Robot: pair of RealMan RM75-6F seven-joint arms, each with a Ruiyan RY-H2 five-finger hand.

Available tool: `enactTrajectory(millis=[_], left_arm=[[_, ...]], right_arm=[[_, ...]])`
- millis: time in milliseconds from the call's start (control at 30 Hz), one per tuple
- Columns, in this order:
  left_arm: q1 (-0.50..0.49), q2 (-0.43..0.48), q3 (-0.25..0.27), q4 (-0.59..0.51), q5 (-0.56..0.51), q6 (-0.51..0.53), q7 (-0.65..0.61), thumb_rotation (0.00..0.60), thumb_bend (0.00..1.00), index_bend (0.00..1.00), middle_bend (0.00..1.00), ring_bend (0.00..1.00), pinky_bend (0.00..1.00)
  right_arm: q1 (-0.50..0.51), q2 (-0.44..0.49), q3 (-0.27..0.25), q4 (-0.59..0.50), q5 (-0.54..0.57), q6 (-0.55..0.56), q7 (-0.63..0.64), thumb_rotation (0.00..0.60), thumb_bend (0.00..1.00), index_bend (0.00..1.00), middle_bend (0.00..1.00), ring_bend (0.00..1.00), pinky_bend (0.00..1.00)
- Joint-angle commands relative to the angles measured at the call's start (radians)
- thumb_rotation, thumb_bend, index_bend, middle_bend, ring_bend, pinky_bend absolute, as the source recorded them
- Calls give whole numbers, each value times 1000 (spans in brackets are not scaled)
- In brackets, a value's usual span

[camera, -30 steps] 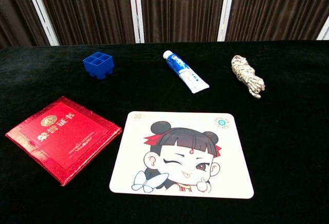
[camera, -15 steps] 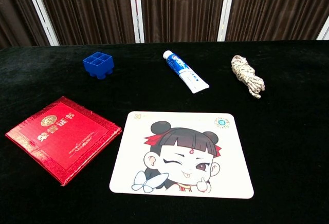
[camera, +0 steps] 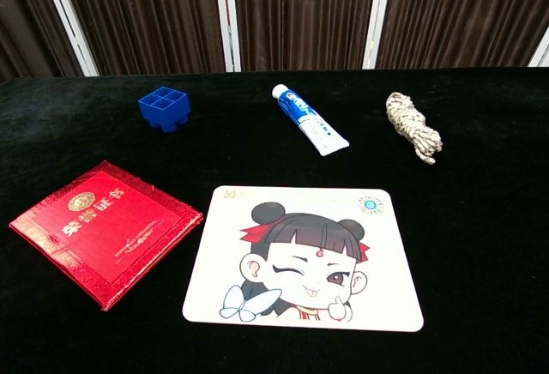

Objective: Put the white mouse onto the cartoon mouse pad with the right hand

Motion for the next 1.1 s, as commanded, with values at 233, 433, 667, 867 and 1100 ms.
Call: enactTrajectory(millis=[233,433,667,867,1100], left_arm=[[-1,3,4,5,11,-2,-14,600,0,0,0,0,0],[-2,7,6,11,19,-5,-35,600,0,0,0,0,0],[-3,16,8,11,17,-18,-81,600,0,0,0,0,0],[-4,25,12,16,23,-27,-106,600,0,0,0,0,0],[-6,27,16,20,23,-33,-91,600,0,0,0,0,0]], right_arm=[[73,60,33,-166,-16,25,-109,600,214,647,550,404,660],[140,99,51,-324,-49,18,-227,600,213,648,551,404,659],[213,120,76,-500,-73,-40,-346,600,213,650,552,404,660],[269,119,98,-617,-80,-113,-438,600,215,650,552,404,659],[330,82,120,-698,-89,-184,-501,600,214,650,552,404,659]])
